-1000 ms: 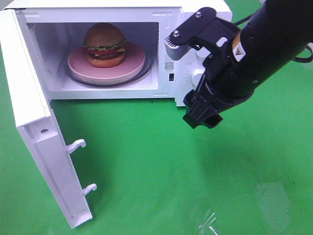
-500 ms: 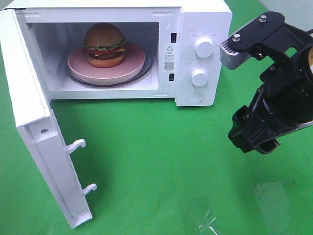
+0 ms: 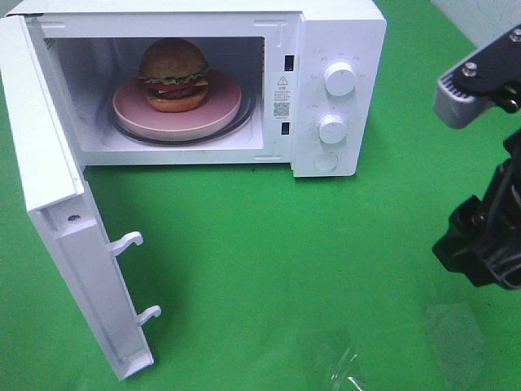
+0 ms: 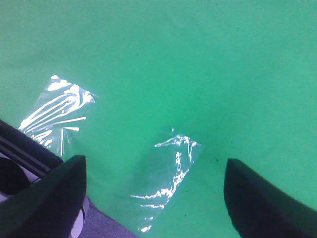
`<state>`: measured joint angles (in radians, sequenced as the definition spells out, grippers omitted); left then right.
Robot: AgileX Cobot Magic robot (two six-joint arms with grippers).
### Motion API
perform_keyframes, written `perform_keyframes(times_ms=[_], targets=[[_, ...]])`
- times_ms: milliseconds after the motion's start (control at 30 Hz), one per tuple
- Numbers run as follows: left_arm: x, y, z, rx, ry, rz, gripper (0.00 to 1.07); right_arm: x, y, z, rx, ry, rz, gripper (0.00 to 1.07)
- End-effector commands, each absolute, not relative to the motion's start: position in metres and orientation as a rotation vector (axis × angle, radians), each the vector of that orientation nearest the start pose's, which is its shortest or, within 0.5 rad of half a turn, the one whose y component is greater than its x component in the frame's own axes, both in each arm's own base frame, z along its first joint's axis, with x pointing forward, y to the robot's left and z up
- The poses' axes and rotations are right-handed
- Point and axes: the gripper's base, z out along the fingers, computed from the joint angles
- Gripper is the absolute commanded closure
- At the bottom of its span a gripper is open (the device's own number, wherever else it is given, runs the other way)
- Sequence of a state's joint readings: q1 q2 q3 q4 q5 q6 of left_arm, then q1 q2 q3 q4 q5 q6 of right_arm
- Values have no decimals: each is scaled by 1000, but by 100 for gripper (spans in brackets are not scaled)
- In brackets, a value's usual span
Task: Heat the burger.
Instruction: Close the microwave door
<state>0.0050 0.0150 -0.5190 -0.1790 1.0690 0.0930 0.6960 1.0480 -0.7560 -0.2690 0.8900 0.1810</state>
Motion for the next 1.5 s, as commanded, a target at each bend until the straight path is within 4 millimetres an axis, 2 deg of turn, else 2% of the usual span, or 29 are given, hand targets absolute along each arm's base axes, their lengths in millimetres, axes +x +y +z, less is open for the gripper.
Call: perform_keyframes(times_ms=[33, 133, 167, 200, 233, 333, 367, 567, 600, 800, 833, 933, 967, 1333, 1433, 1500], targets=[[-6, -15, 283, 96, 2035, -161, 9, 143, 90, 272, -743, 2518, -21, 31], [-6, -15, 283, 96, 2035, -161, 9, 141, 79, 268, -664, 2548, -11, 31], [-6, -15, 283, 96, 2035, -161, 9, 139, 67, 266, -574, 2574, -7, 31], [-6, -15, 283, 96, 2035, -161, 9, 139, 67, 266, -574, 2574, -7, 31], [-6, -15, 283, 96, 2035, -161, 9, 136, 56, 265, -509, 2578, -6, 31], [-6, -15, 283, 96, 2035, -161, 9, 134, 49, 265, -449, 2579, -7, 31], [-6, -15, 283, 96, 2035, -161, 9, 124, 35, 264, -329, 2563, 1, 31], [-6, -15, 283, 96, 2035, -161, 9, 102, 17, 260, -180, 2513, 3, 31], [-6, -15, 283, 96, 2035, -161, 9, 94, 13, 266, -130, 2467, 12, 31], [-6, -15, 283, 96, 2035, -161, 9, 74, 4, 276, -66, 2350, 7, 31], [-6, -15, 283, 96, 2035, -161, 9, 65, 1, 279, -45, 2303, -2, 31], [-6, -15, 283, 96, 2035, -161, 9, 56, -1, 282, -23, 2254, -12, 31], [-6, -15, 283, 96, 2035, -161, 9, 46, -3, 284, -2, 2199, -20, 31], [-6, -15, 283, 96, 2035, -161, 9, 4, -6, 283, 2, 1974, -11, 31], [-6, -15, 283, 96, 2035, -161, 9, -5, -7, 283, 4, 1915, -8, 31], [-6, -15, 283, 97, 2035, -161, 9, -5, -6, 283, -4, 1920, -8, 31]])
